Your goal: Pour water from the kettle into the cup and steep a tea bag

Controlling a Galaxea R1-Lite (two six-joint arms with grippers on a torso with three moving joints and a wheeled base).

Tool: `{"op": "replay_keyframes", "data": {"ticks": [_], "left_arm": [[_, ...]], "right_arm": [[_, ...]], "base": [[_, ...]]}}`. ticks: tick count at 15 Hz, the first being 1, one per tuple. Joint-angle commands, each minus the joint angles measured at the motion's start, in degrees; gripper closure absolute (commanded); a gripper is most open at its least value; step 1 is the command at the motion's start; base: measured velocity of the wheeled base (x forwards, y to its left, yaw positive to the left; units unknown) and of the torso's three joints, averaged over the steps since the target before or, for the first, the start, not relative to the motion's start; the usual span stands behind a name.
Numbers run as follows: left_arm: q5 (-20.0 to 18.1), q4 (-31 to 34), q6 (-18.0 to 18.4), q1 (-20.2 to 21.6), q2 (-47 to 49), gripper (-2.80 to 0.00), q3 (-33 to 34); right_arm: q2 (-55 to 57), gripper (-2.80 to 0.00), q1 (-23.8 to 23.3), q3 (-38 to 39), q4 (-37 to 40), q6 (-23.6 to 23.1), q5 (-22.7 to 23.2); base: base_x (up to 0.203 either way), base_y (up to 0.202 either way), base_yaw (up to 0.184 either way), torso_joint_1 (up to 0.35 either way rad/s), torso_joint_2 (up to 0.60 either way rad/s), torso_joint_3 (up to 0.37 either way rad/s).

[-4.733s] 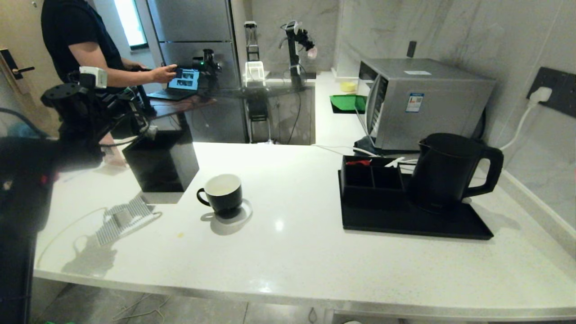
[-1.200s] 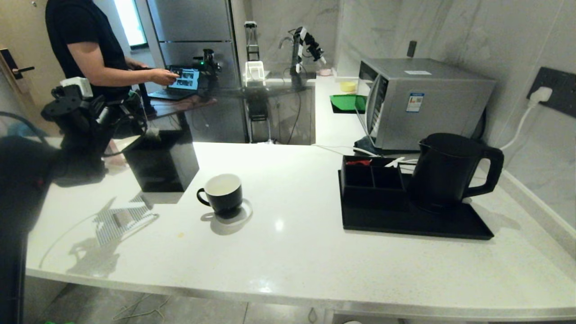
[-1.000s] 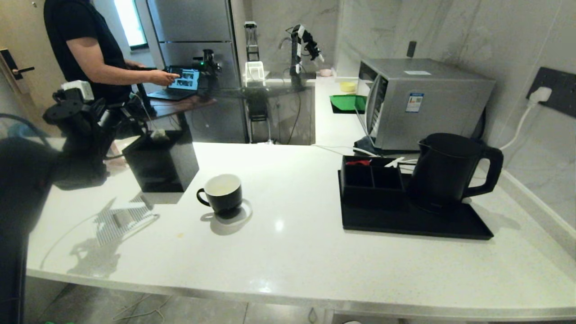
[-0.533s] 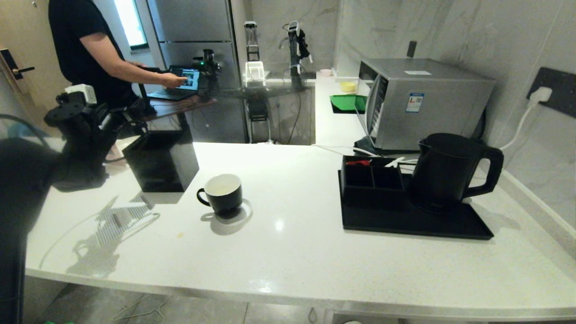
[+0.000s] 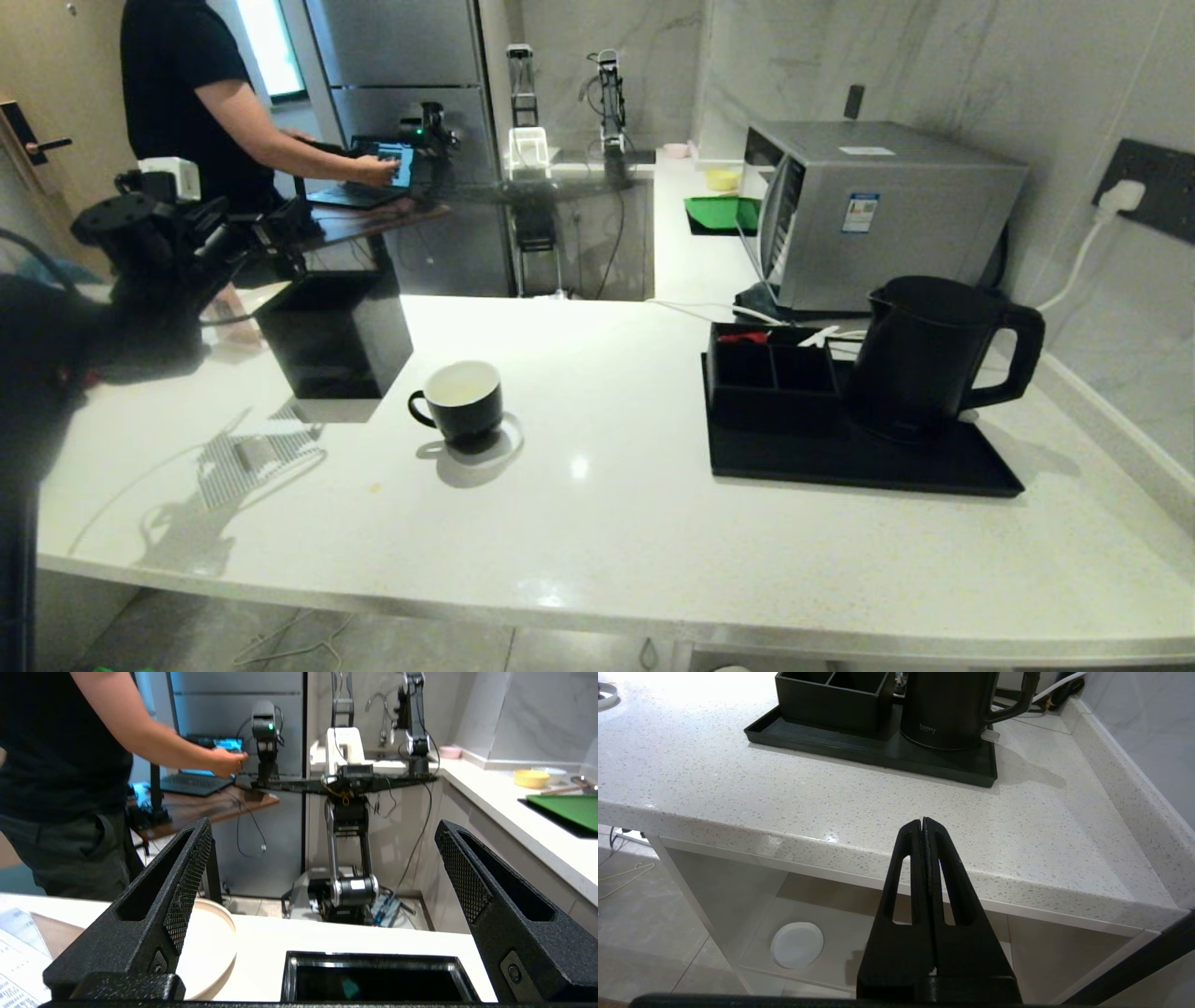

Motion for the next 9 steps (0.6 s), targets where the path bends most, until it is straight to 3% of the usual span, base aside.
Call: {"op": "replay_keyframes", "data": {"ticks": [1, 4, 5, 9], "left_arm": [[-0.1, -0.5, 0.0, 0.0, -1.2, -2.8, 0.2], [-0.1, -0.6, 0.1, 0.0, -2.6, -2.8, 1.2], [-0.1, -0.6, 0.1, -0.1, -2.7, 0.0, 1.2], [0.1, -0.3, 0.1, -1.3, -5.2, 0.0, 1.4]], "right_arm": [[0.0, 0.0, 0.0, 0.0, 0.0, 0.0, 0.0], [0.0, 0.0, 0.0, 0.0, 0.0, 0.0, 0.0], [0.0, 0.0, 0.1, 0.0, 0.0, -0.1, 0.0], [0.0, 0.0, 0.1, 0.0, 0.0, -0.1, 0.0]], "base": [[0.0, 0.0, 0.0, 0.0, 0.0, 0.0], [0.0, 0.0, 0.0, 0.0, 0.0, 0.0], [0.0, 0.0, 0.0, 0.0, 0.0, 0.0], [0.0, 0.0, 0.0, 0.0, 0.0, 0.0]]}}
